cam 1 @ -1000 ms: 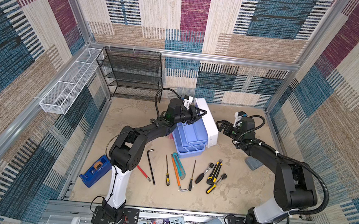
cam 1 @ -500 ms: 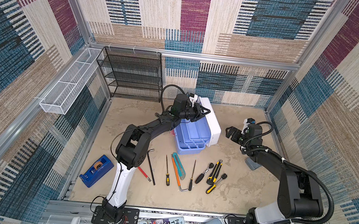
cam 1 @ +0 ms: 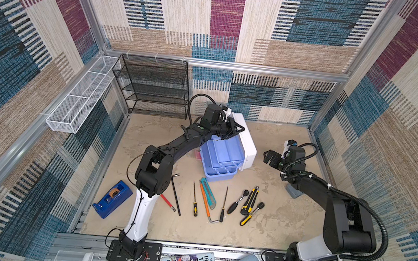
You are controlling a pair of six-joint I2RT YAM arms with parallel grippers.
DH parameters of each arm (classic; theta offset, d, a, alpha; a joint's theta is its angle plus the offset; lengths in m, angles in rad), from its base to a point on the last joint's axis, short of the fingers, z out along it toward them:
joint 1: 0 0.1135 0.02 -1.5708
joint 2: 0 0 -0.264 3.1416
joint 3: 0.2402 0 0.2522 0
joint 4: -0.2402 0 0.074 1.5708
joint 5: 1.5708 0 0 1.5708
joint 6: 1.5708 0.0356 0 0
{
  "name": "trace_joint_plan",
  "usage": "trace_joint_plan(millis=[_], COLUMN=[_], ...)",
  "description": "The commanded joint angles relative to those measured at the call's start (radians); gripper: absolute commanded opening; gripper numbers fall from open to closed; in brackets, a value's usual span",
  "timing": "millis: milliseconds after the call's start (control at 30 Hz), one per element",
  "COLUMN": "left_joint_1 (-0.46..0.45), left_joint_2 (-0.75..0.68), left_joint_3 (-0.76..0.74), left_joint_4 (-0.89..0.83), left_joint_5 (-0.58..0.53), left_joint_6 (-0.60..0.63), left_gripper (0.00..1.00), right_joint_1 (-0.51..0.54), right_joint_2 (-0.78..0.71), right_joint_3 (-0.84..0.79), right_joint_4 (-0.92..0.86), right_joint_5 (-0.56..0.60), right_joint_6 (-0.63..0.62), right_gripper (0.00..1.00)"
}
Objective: Pack the tool kit
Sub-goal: 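Swing the lid fully open with the left gripper while the right gripper withdraws, then hold the lavender trays open with the left gripper while the right moves to the tools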
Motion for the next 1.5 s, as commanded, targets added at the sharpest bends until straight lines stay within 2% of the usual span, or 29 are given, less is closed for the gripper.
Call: trace_joint_plan(millis=[0, 167, 333, 567, 767, 967, 1167, 1400, 1467], left_joint_1=[0.002, 0.003, 0.002, 0.002, 0.004, 0.013, 0.029, 0.055, 0.057], left_joint_2=[0.018, 0.048, 0.075, 0.099, 0.086, 0.041, -0.057, -0.17, -0.184], left_joint_3=[0.043, 0.119, 0.162, 0.205, 0.223, 0.187, 0.031, -0.162, -0.195], left_joint_4=[-0.126, -0.215, -0.24, -0.255, -0.277, -0.268, -0.221, -0.215, -0.237], left_joint_5=[-0.032, -0.039, -0.037, -0.034, -0.038, -0.036, -0.054, -0.071, -0.114], left_joint_6=[0.107, 0.126, 0.12, 0.127, 0.147, 0.172, 0.207, 0.266, 0.285], left_gripper=[0.18, 0.2, 0.39, 0.59, 0.81, 0.83, 0.83, 0.81, 0.8], right_joint_1=[-0.001, -0.001, -0.001, -0.002, -0.009, -0.018, -0.022, -0.023, -0.023], right_joint_2=[0.001, -0.004, 0.002, 0.002, 0.002, -0.024, -0.039, -0.047, -0.046], right_joint_3=[-0.004, -0.011, -0.016, -0.017, -0.014, -0.009, -0.013, -0.013, -0.011], right_joint_4=[0.013, 0.011, 0.011, 0.005, -0.008, -0.037, -0.057, -0.039, -0.034], right_joint_5=[0.018, 0.023, 0.029, 0.036, 0.052, 0.109, 0.115, 0.05, 0.035], right_joint_6=[-0.006, -0.007, -0.004, -0.006, -0.012, -0.024, -0.041, -0.052, -0.049], right_gripper=[1.0, 1.0, 1.0, 1.0, 1.0, 1.0, 1.0, 1.0, 1.0])
